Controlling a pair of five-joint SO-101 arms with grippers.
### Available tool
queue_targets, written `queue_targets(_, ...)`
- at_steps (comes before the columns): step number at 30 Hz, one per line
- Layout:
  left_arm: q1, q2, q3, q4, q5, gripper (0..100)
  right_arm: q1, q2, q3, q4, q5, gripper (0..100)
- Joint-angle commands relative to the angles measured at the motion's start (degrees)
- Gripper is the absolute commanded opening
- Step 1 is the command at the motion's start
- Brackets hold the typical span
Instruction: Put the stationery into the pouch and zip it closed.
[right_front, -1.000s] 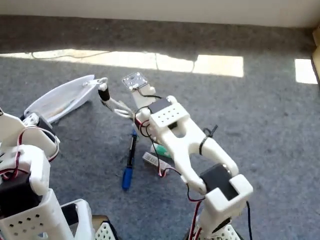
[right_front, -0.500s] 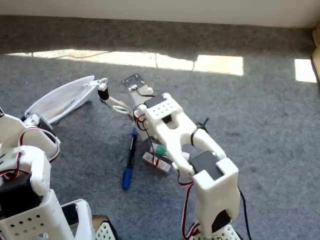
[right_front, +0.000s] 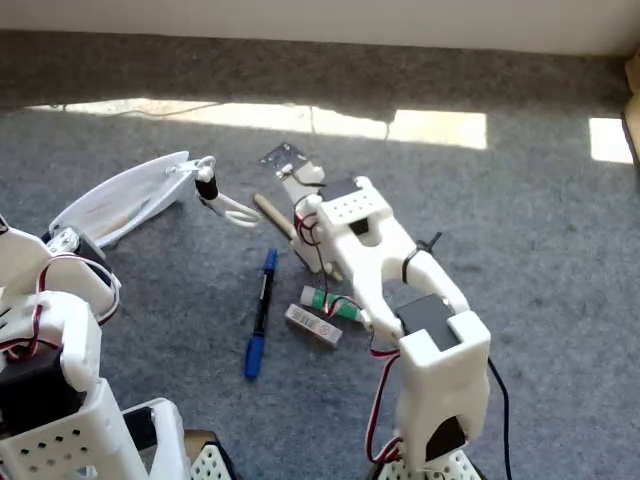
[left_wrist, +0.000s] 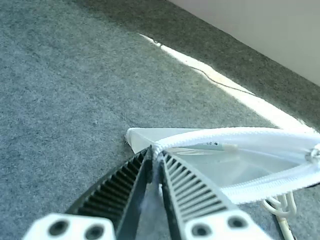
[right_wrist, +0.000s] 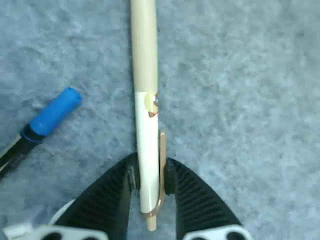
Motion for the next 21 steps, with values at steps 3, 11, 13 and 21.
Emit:
queue_targets(3, -0.4, -0.31, -0.13, -1.32, 0.62, 1, 4.79, -1.01, -5.58, 9.36, 7.3, 0.4)
queue_targets(11, -0.4, -0.31, -0.13, -1.32, 0.62, 1, 10.15, -1.01, -8.31, 14.02, 9.32, 0.4)
queue_targets(13, -0.4, -0.31, -0.13, -1.32, 0.62, 1, 11.21, -1.01, -8.31, 14.02, 9.32, 0.4)
queue_targets(21, -0.4, -0.31, -0.13, -1.32, 0.62, 1, 12.26, -1.01, -10.59, 21.85, 9.41, 1.5)
